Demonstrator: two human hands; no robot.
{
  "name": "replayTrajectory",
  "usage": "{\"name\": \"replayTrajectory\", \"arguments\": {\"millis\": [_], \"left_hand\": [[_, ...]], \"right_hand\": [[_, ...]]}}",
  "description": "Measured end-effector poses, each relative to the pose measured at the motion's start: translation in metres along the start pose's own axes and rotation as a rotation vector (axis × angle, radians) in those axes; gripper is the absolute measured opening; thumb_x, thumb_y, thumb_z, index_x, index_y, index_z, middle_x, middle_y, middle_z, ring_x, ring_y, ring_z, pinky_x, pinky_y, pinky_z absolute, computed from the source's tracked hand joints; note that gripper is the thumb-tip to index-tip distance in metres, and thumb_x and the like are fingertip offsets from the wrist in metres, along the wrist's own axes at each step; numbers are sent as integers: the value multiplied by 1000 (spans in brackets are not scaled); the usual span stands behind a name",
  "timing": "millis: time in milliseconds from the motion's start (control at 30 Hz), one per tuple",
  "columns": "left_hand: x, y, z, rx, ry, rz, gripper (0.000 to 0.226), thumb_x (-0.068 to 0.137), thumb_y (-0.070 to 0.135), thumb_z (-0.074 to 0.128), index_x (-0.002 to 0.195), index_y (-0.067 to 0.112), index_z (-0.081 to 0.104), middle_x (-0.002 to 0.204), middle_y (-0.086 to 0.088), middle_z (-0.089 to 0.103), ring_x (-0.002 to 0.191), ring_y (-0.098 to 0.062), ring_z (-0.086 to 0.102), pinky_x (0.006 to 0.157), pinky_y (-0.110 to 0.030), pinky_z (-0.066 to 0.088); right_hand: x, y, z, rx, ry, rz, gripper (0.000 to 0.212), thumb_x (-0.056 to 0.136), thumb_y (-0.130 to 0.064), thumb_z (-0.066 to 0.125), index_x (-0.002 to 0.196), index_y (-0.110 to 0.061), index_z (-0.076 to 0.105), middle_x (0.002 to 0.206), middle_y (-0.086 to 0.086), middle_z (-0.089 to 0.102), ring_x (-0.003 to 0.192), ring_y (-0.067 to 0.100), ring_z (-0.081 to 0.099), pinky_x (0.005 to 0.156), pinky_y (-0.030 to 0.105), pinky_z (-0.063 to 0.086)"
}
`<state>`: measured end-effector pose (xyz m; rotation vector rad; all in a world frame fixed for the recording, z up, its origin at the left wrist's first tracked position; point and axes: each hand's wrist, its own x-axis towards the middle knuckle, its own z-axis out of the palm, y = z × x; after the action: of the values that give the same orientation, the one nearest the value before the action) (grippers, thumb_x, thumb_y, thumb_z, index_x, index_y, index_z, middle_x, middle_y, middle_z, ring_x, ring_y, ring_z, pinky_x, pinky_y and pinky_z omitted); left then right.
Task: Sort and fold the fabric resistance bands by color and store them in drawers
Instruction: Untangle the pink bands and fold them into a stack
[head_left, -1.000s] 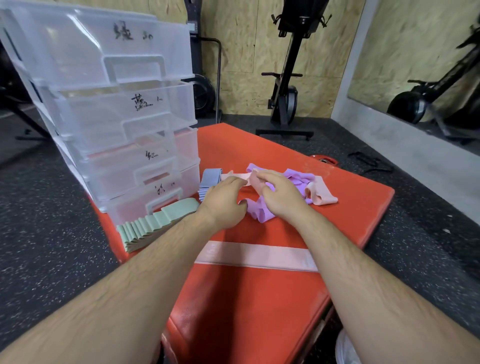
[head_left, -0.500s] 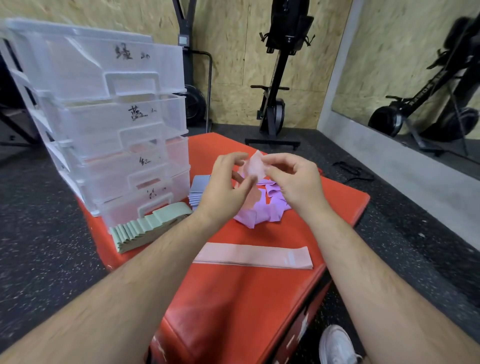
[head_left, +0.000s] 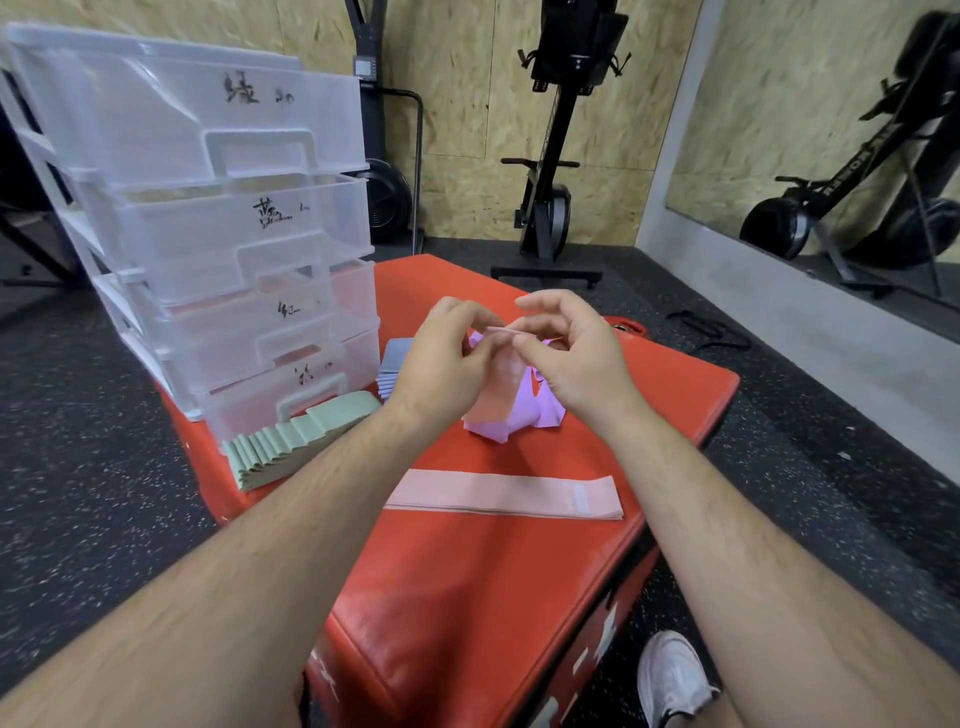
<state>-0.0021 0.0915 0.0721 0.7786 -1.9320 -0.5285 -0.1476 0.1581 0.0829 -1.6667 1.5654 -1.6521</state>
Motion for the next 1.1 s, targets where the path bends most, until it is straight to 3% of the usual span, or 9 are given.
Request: {"name": "replayTrajectory", "arguments": {"millis": [100,233,333,467,567,767,967,1033,1100], "left_hand": [[0,-1,-5,-19,16,-26,7,94,16,62,90,10,64,86,1,66,76,-5,54,66,-10,36],[-4,-7,-14,15,-34,-45,5,92,20,64,91,15,64,85,7,64,76,-2,54,65,-10,37],[-4,-17,-26,31,-1,-71,4,91,20,64,89,18,65,84,6,64,75,-5,56,62,-12,36],[-5,-19,-47,-50,108,-89,9,92,19,63,84,17,64,78,8,62,69,-3,51,62,-15,37],[-5,-17,-62,-146,203,-112,8,92,16,64,84,14,64,76,12,60,69,-5,50,65,-21,41],[-2,-18,-88,-241,353,-136,7,94,17,62,87,15,63,75,12,57,70,-7,50,65,-20,43],[-2,-42,-100,-290,358,-354,12,92,30,63,86,20,63,80,1,64,74,-12,55,75,-44,52],[-5,-47,-98,-302,338,-433,13,93,31,63,86,20,63,85,-1,67,77,-12,57,75,-37,52],[-7,-49,-95,-283,312,-463,11,94,28,64,89,17,63,85,3,66,75,-9,56,66,-19,47]], "right_hand": [[-1,7,11,31,-39,85,39,88,-4,70,121,-22,59,97,-5,71,89,4,65,82,20,49],[1,16,31,25,-149,77,36,90,3,56,102,-27,72,104,-7,76,102,8,69,92,29,52],[4,17,47,61,-167,62,29,91,4,56,106,-15,72,106,-1,76,104,17,70,93,33,52],[7,30,60,-37,-219,94,23,88,2,60,95,-19,67,92,2,74,86,16,68,85,41,54],[3,43,67,-191,-298,120,26,88,0,60,86,-25,64,80,-7,70,73,8,62,74,35,52],[3,61,60,-517,-361,175,1,89,-18,65,89,-19,64,83,-3,69,85,23,64,77,37,48],[10,53,8,-590,-321,245,23,91,-39,67,76,-25,57,75,-6,60,71,11,56,66,28,43],[7,48,-12,-608,-309,216,27,90,-43,67,72,-26,55,68,-8,59,64,6,53,61,25,41],[5,45,-30,-614,-293,179,24,88,-42,69,76,-24,60,74,-6,63,68,8,54,65,29,42]]}}
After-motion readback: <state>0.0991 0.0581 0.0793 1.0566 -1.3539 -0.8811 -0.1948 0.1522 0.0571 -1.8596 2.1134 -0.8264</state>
